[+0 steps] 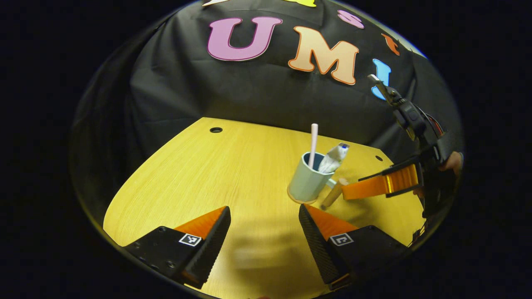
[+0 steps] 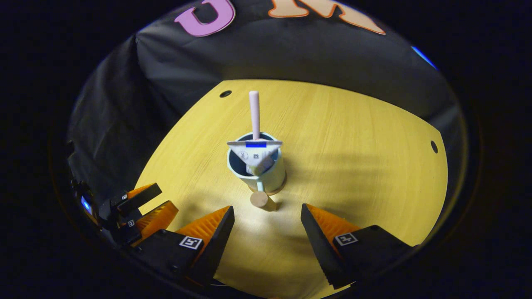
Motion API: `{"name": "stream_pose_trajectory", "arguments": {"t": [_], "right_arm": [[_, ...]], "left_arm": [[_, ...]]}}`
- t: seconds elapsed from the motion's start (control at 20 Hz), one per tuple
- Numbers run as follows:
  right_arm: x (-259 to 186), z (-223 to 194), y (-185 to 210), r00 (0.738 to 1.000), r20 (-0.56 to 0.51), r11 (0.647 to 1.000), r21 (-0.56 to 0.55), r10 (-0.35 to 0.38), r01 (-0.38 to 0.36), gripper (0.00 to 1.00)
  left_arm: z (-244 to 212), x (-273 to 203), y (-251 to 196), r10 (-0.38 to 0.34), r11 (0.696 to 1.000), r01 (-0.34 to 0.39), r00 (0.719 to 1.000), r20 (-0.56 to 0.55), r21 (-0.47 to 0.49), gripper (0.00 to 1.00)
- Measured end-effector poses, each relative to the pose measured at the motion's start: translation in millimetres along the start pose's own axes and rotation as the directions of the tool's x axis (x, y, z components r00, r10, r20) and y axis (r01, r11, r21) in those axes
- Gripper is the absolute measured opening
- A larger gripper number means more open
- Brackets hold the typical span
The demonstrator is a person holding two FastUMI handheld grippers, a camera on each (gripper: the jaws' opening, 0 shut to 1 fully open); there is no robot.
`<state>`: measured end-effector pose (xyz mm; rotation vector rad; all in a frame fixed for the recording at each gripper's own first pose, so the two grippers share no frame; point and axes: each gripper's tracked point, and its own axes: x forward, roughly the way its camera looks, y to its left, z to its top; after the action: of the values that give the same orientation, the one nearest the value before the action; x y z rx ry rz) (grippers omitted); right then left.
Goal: Put the toothbrush and toothpaste on the desktop into the cup, then pick up the cup and place it on the coaster on the desktop.
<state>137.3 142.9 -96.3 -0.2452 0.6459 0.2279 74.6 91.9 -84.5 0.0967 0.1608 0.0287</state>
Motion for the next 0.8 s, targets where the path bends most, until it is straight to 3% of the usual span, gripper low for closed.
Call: {"name": "stream_pose_trajectory", "arguments": {"t": [0.05, 0.15, 0.25, 0.3, 0.4, 0.5, 0.55, 0.65, 0.7, 0.8], "right_arm": [[-13, -3, -8, 1.0, 0.027, 1.0, 0.022, -0.012, 0.011, 0.99], [-36, -9, -23, 0.995, 0.091, 0.997, 0.063, -0.046, 0.04, 0.94], [-58, -12, -38, 0.985, 0.152, 0.991, 0.116, -0.083, 0.065, 0.99], [-67, -14, -47, 0.979, 0.177, 0.987, 0.144, -0.102, 0.077, 0.94], [-84, -21, -66, 0.967, 0.211, 0.976, 0.192, -0.14, 0.1, 0.99], [-94, -31, -85, 0.955, 0.228, 0.965, 0.224, -0.191, 0.14, 0.94], [-96, -35, -90, 0.951, 0.231, 0.959, 0.24, -0.208, 0.151, 0.99], [-96, -45, -98, 0.951, 0.217, 0.951, 0.263, -0.222, 0.162, 0.99], [-97, -48, -102, 0.949, 0.213, 0.947, 0.272, -0.232, 0.17, 0.94], [-100, -51, -106, 0.948, 0.211, 0.944, 0.277, -0.24, 0.178, 0.99]], "left_arm": [[1, -1, -9, -0.013, 1.0, 0.013, 1.0, -0.003, -0.003, 0.95], [2, -6, -24, -0.037, 0.999, 0.037, 0.999, -0.007, -0.006, 0.95], [0, -9, -39, -0.065, 0.998, 0.065, 0.998, -0.018, -0.003, 0.95], [0, -8, -45, -0.079, 0.997, 0.079, 0.997, -0.023, -0.001, 0.95], [0, -8, -57, -0.09, 0.996, 0.091, 0.995, -0.039, 0.015, 0.95], [3, -6, -63, -0.086, 0.996, 0.087, 0.995, -0.05, 0.022, 0.95], [7, -6, -68, -0.09, 0.996, 0.091, 0.995, -0.046, 0.022, 0.95], [12, -6, -77, -0.107, 0.994, 0.108, 0.993, -0.04, 0.026, 0.95], [13, -6, -81, -0.113, 0.993, 0.114, 0.993, -0.042, 0.032, 0.95], [13, -4, -82, -0.115, 0.992, 0.117, 0.992, -0.044, 0.048, 0.96]]}}
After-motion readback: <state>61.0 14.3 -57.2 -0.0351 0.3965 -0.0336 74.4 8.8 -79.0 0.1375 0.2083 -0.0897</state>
